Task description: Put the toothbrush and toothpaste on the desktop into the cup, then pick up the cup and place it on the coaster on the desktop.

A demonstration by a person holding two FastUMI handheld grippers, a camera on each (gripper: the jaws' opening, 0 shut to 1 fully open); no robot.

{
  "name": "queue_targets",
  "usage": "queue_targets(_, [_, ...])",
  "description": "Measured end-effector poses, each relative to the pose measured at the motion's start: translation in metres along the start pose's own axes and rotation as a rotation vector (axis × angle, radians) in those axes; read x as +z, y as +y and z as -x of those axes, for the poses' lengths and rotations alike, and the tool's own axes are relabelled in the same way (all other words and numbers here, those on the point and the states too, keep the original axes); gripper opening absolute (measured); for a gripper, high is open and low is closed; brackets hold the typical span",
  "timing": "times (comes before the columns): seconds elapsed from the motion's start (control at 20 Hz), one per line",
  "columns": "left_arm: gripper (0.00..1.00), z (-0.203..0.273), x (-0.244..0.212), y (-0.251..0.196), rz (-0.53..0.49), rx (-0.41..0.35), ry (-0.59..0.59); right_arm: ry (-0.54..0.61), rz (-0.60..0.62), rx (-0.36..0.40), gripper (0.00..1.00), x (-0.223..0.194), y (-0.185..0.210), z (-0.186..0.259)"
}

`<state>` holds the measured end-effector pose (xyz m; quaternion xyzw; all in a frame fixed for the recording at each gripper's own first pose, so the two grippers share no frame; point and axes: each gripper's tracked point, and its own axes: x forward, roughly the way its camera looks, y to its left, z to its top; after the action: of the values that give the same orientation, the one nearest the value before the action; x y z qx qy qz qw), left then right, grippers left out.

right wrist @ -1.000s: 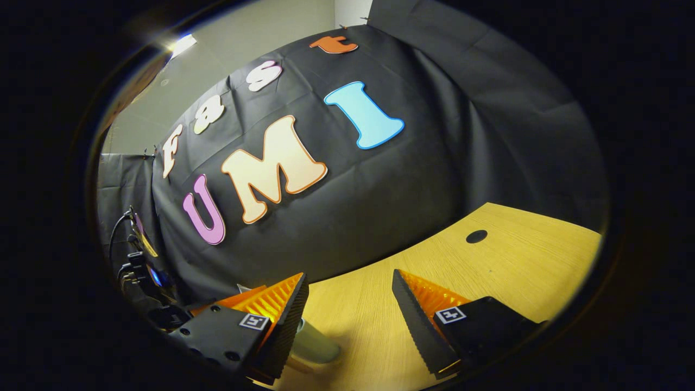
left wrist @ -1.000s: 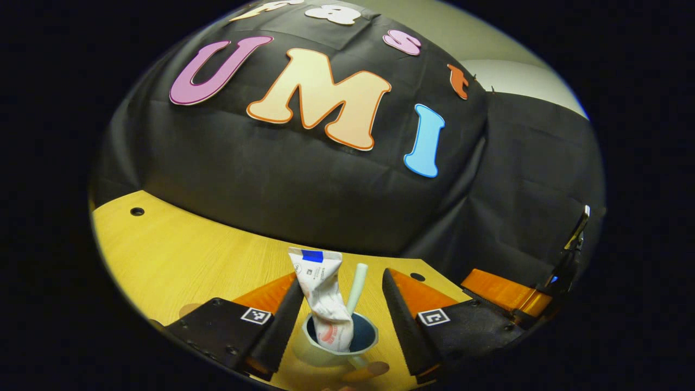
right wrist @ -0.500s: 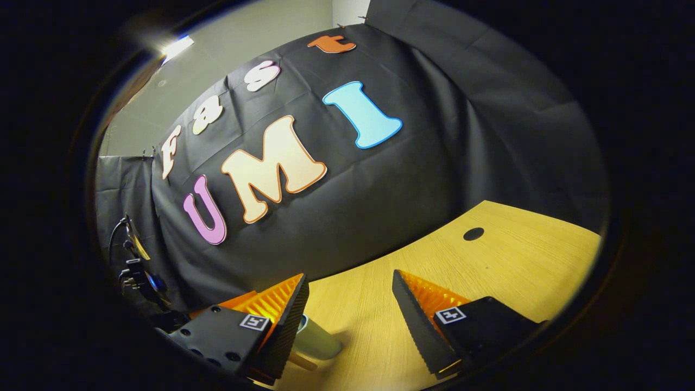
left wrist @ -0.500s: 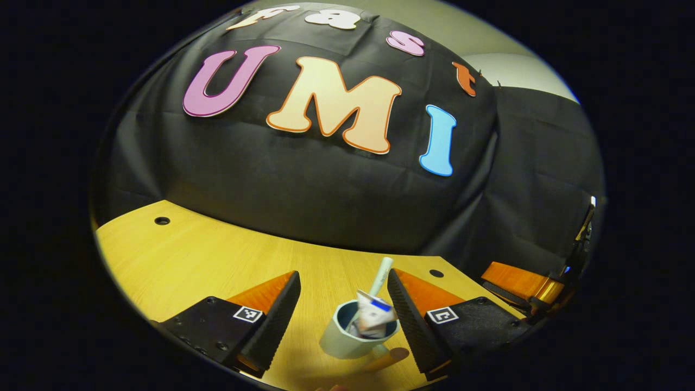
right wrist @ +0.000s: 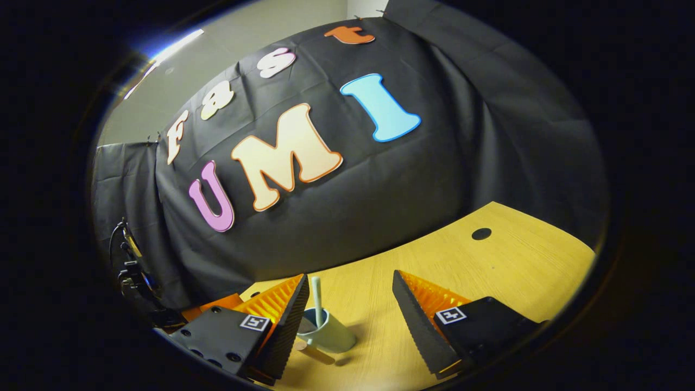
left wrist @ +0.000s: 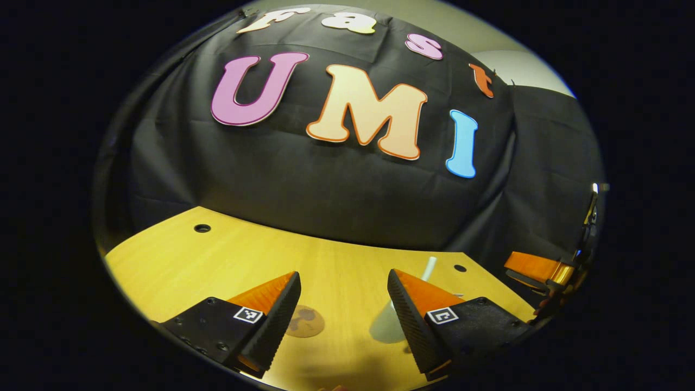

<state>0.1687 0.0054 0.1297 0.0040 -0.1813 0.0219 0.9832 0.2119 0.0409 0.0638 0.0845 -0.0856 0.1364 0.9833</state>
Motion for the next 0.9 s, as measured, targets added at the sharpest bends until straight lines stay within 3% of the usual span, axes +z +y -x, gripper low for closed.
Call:
queue_targets(0.35, [0.93,0.033,-0.001,0.073,-0.007,0.101,0.040,0.216,0.109,0.080,0.94,-0.045,0.060,0.000])
queue_targets(0.6, [0.93,0.059,-0.012,0.133,-0.025,0.195,0.088,0.424,0.175,0.044,0.95,-0.092,0.063,0.001])
queue_targets(0.9, [0.93,0.071,-0.006,0.189,0.001,0.283,0.076,0.656,0.335,0.000,0.95,-0.131,0.065,-0.007])
